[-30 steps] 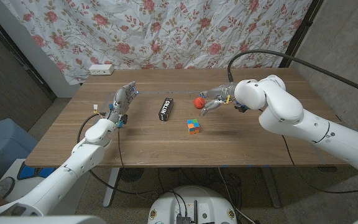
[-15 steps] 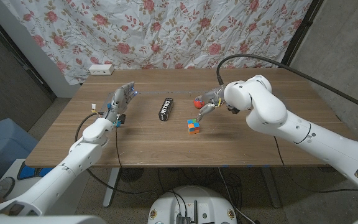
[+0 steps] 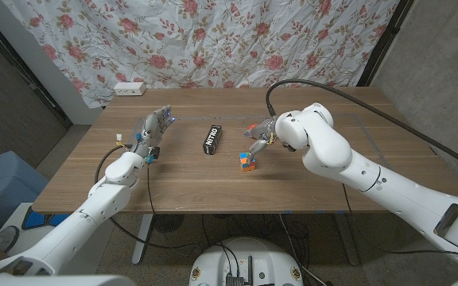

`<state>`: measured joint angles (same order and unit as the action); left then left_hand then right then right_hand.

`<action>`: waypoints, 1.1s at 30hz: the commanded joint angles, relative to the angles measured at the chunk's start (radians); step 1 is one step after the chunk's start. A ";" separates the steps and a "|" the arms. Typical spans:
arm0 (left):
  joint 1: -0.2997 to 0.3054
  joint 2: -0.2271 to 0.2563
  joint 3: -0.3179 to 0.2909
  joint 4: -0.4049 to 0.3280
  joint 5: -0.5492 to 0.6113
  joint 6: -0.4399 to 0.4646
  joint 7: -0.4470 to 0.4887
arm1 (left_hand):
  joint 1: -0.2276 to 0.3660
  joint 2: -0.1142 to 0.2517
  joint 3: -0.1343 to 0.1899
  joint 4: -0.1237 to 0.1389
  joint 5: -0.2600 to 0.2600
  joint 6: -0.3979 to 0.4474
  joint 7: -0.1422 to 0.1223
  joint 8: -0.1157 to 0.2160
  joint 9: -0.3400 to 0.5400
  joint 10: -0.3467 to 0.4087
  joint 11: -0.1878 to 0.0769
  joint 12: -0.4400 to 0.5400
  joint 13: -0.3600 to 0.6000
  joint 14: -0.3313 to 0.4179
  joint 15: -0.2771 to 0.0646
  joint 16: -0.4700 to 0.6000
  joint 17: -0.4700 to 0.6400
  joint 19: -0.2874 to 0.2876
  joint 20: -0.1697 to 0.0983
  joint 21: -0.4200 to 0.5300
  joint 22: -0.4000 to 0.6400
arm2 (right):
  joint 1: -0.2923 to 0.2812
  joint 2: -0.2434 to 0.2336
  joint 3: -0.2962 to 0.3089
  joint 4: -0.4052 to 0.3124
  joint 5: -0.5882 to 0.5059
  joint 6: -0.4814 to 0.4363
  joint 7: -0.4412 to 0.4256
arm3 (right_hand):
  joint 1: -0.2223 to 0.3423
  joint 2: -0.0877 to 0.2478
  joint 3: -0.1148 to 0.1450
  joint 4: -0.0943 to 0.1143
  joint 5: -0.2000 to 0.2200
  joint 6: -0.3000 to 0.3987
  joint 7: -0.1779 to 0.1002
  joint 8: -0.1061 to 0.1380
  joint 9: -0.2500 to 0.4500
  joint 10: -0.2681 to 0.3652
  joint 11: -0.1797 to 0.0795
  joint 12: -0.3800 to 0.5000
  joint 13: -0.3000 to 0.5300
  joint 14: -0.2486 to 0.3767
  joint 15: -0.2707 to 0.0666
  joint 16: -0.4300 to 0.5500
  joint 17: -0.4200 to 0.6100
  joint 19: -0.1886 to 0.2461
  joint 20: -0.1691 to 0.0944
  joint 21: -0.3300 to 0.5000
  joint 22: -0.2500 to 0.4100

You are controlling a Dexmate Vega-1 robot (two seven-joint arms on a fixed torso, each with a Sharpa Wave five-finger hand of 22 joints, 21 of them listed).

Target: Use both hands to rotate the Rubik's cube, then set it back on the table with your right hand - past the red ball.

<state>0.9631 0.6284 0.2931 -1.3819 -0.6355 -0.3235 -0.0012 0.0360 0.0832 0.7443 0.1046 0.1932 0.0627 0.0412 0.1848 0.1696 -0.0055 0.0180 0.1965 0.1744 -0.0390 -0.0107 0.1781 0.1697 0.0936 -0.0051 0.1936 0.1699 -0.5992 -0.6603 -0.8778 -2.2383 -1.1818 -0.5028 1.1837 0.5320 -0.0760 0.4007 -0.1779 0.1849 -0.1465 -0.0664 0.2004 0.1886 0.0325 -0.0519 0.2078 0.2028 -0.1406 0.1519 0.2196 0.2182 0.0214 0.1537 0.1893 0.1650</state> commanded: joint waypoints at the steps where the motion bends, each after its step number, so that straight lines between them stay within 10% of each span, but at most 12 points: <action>1: 0.002 -0.010 0.002 0.017 -0.004 -0.011 -0.005 | -0.013 0.083 0.003 0.006 0.003 0.014 0.000 0.002 0.006 0.006 0.002 0.001 0.003 -0.002 0.002 0.003 0.003 0.011 -0.002 0.003 0.002 | -0.035 0.058 0.015 0.038 -0.075 0.062 0.019 | 0.010 -0.003 0.006 0.001 0.005 0.009 -0.003 0.011 0.003 0.008 -0.002 0.006 0.004 0.004 -0.001 0.008 0.001 0.008 0.000 0.009 0.002; 33: 0.041 -0.014 -0.002 0.004 -0.009 -0.016 0.018 | -0.013 0.082 0.007 0.011 0.004 0.020 0.001 0.002 0.006 0.012 0.001 0.001 0.003 0.004 0.002 0.003 0.003 0.015 0.000 0.003 0.002 | -0.046 0.116 0.001 0.140 -0.138 0.153 -0.014 | 0.072 0.003 0.036 0.001 0.009 0.062 -0.022 0.028 0.005 0.050 -0.007 0.017 0.008 0.050 -0.035 0.020 -0.004 0.049 -0.018 0.009 0.002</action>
<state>0.9940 0.6164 0.2896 -1.3739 -0.6431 -0.3416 0.0115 0.0360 0.0831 0.7511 0.1114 0.1932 0.0735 0.0410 0.1848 0.1750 -0.0019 0.0142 0.1965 0.1744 -0.0392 -0.0107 0.1781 0.1697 0.1043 -0.0054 0.1936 0.1698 -0.6451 -0.5614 -0.8682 -2.1295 -1.2987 -0.3699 1.1783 0.5874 -0.0758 0.4283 -0.1779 0.1894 -0.0945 -0.0859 0.2186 0.1884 0.0737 -0.0606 0.2158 0.2071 -0.0959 0.1179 0.2351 0.2136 0.0661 0.1376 0.1895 0.1650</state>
